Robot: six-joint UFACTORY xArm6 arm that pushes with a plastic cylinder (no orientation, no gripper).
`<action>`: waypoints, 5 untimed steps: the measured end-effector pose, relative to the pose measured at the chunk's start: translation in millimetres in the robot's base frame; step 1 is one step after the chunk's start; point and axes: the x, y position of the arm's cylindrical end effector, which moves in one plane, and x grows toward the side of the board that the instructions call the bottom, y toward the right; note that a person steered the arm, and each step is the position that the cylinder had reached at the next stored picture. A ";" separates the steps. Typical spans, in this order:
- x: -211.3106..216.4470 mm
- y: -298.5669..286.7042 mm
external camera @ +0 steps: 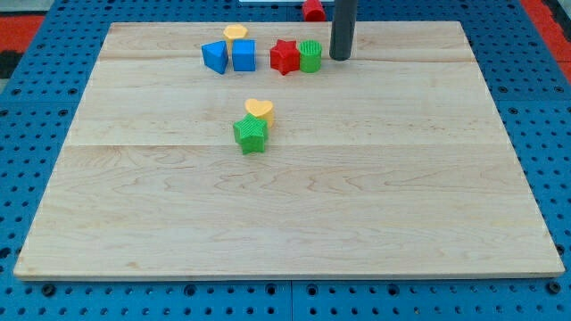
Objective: Separate the green circle from the red star
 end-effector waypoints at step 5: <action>-9.4 -34.3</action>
